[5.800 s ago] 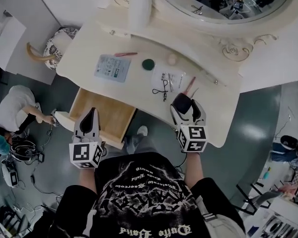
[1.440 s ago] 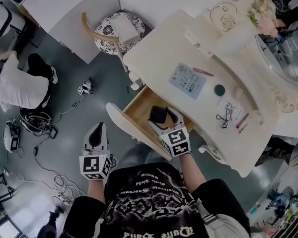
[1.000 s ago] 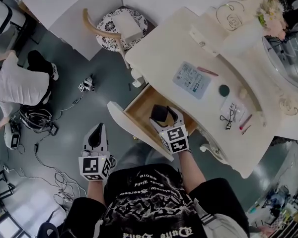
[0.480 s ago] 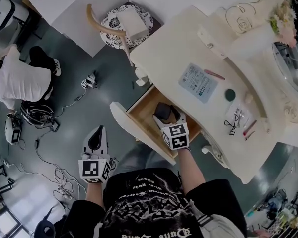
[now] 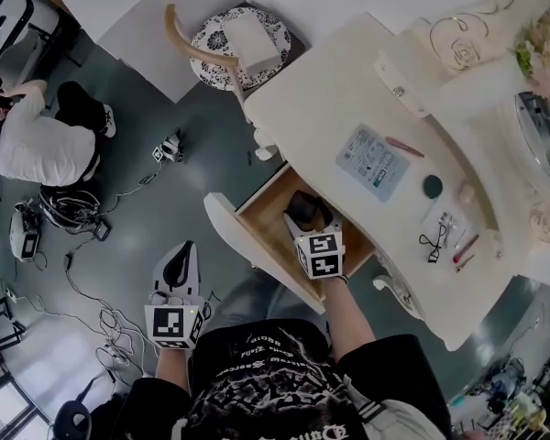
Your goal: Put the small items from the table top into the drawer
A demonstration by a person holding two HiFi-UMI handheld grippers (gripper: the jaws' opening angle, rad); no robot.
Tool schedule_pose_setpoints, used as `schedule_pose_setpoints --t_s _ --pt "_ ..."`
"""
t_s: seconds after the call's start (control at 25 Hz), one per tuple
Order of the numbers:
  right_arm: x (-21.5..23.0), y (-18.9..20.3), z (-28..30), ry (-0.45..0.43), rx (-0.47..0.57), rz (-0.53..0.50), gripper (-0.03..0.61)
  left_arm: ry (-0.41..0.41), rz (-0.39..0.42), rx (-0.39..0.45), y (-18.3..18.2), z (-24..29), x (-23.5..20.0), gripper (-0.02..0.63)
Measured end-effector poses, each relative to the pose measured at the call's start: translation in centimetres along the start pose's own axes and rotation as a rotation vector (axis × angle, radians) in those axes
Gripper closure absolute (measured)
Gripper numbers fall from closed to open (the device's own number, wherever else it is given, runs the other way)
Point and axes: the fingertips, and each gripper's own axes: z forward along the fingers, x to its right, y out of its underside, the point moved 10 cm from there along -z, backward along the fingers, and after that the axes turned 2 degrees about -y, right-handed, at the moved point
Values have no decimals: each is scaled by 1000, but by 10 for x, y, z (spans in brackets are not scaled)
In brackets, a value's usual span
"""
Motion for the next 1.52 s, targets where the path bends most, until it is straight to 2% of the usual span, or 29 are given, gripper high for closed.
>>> schedule_pose_setpoints --t_s 0.64,1.08,1.32,1.52 --pt "8 -1 34 39 -21 21 207 12 6 -27 5 4 -3 598" --pt "10 5 42 77 -58 -1 207 2 1 -42 9 -1 -5 598" --pt "12 4 42 63 -56 23 207 11 9 -48 9 0 -3 598" --pt "11 4 44 58 -75 3 207 20 17 -53 7 3 -2 598"
